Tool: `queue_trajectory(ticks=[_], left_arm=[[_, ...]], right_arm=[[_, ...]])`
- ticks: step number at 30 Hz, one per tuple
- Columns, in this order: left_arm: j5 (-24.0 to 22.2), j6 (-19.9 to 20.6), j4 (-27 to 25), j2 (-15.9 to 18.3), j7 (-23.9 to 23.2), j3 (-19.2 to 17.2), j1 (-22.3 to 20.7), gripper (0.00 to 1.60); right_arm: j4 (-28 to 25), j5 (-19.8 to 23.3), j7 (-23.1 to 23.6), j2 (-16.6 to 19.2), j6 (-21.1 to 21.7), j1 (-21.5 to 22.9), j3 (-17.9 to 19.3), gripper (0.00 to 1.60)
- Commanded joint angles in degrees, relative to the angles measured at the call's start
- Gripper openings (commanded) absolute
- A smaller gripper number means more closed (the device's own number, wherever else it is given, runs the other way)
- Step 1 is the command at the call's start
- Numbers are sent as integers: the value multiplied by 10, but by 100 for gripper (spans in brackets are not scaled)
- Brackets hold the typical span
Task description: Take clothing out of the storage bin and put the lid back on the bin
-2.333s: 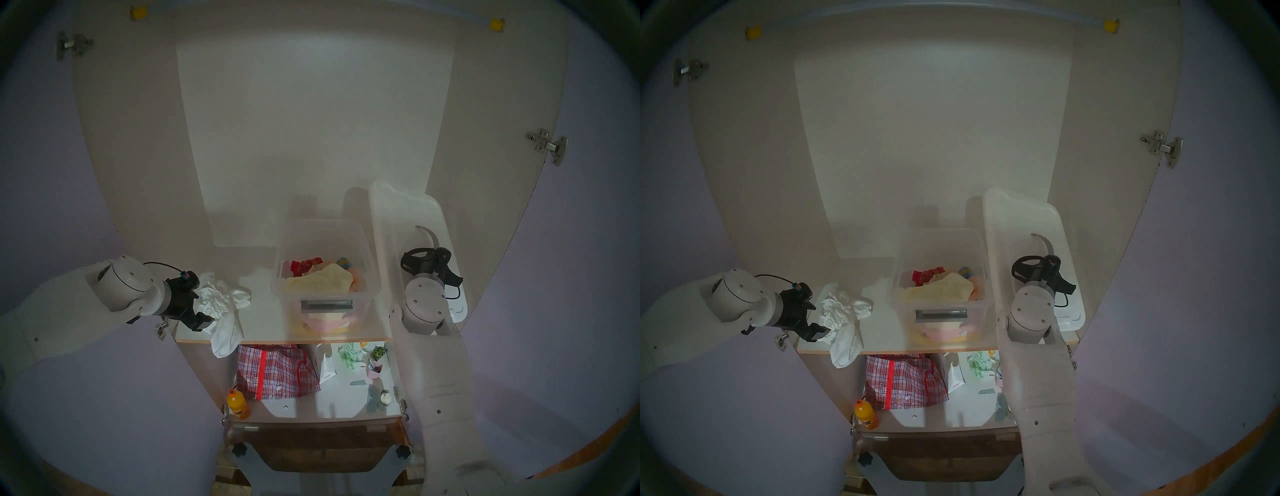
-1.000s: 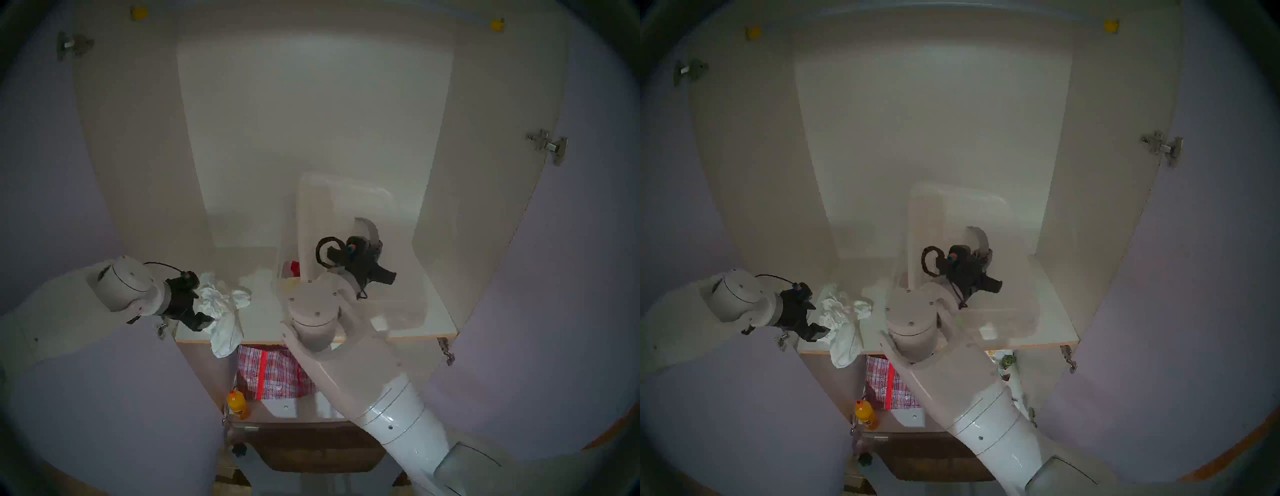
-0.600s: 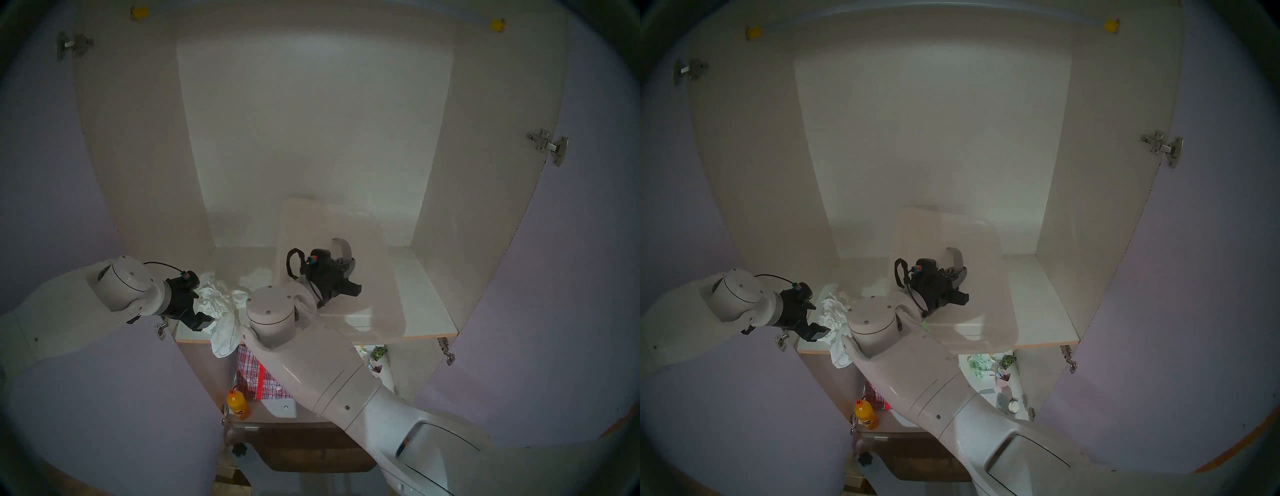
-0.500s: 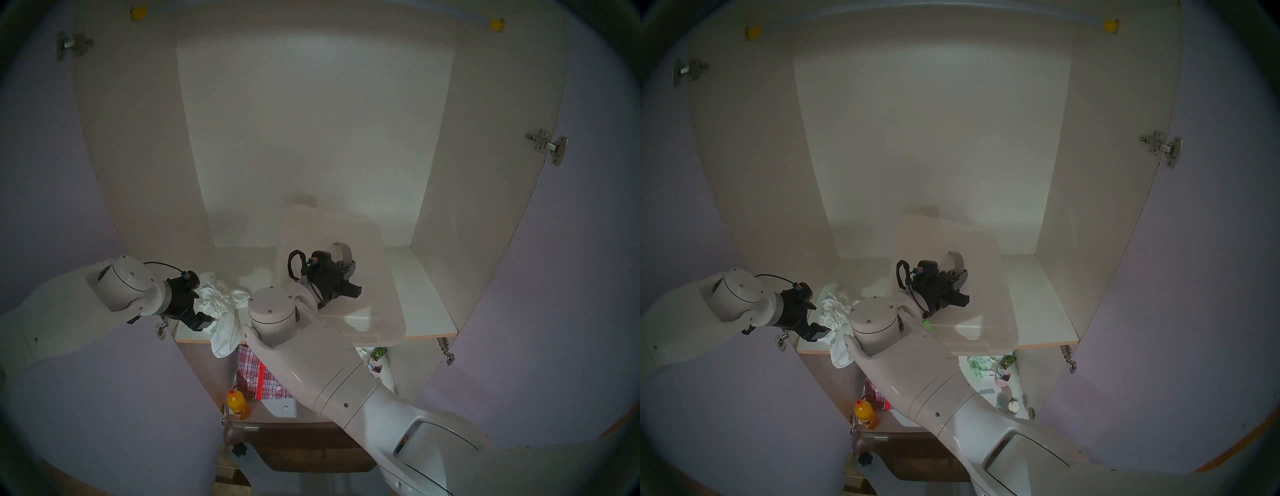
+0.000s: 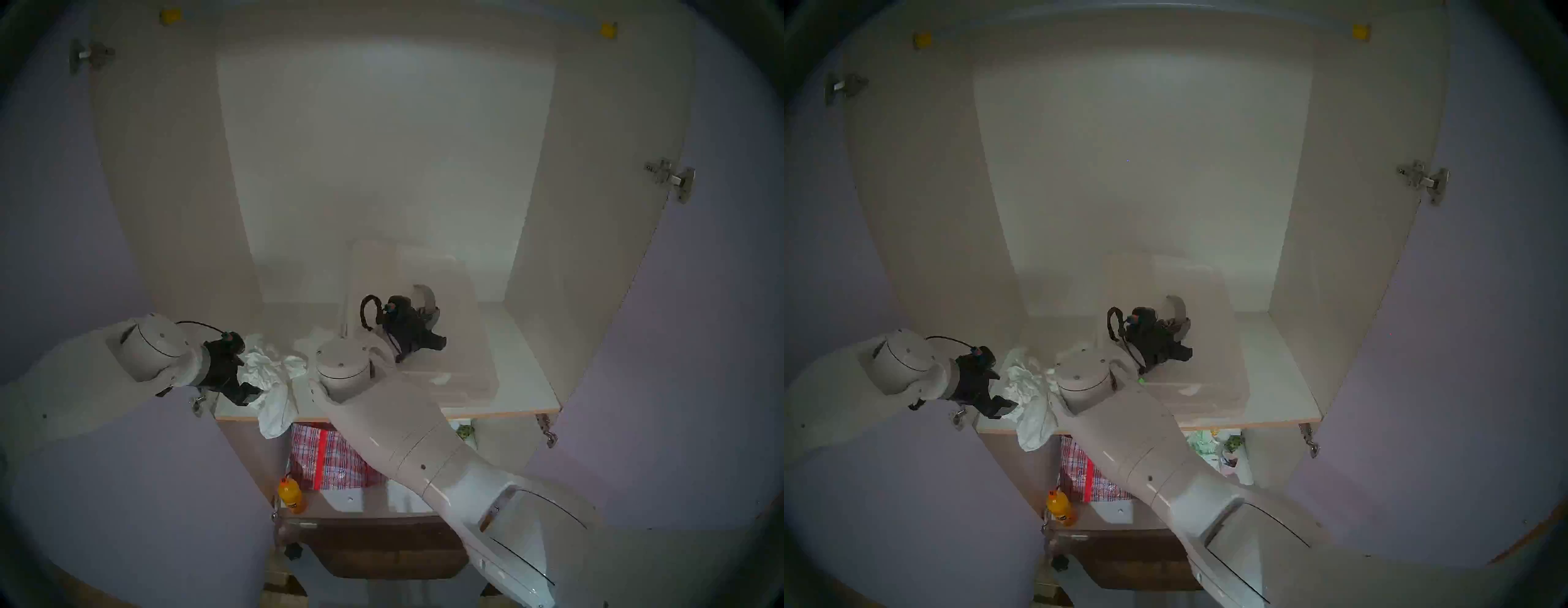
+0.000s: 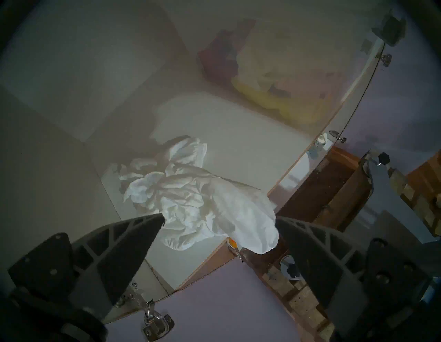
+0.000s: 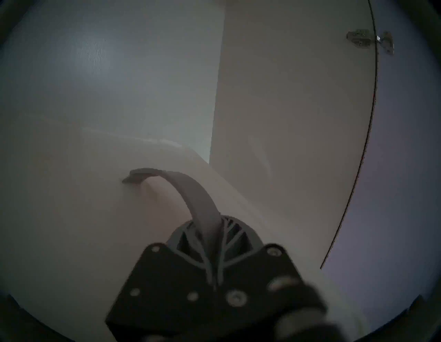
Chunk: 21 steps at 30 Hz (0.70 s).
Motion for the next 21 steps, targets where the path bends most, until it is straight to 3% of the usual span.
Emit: queue_trajectory(ticks=[1,10,21], left_arm=[[0,-4,-4,4,-2,-11,-13,160],[0,-4,-4,4,-2,-11,-13,160],[0,-3,-4,3,-1,-11,-13,160]], right_arm=[[27,-5,-9,-33,-12,41,5,0],[109,15,-4,-59,-32,99,34,0],[295,46,39,-103,-76,210,59,0]])
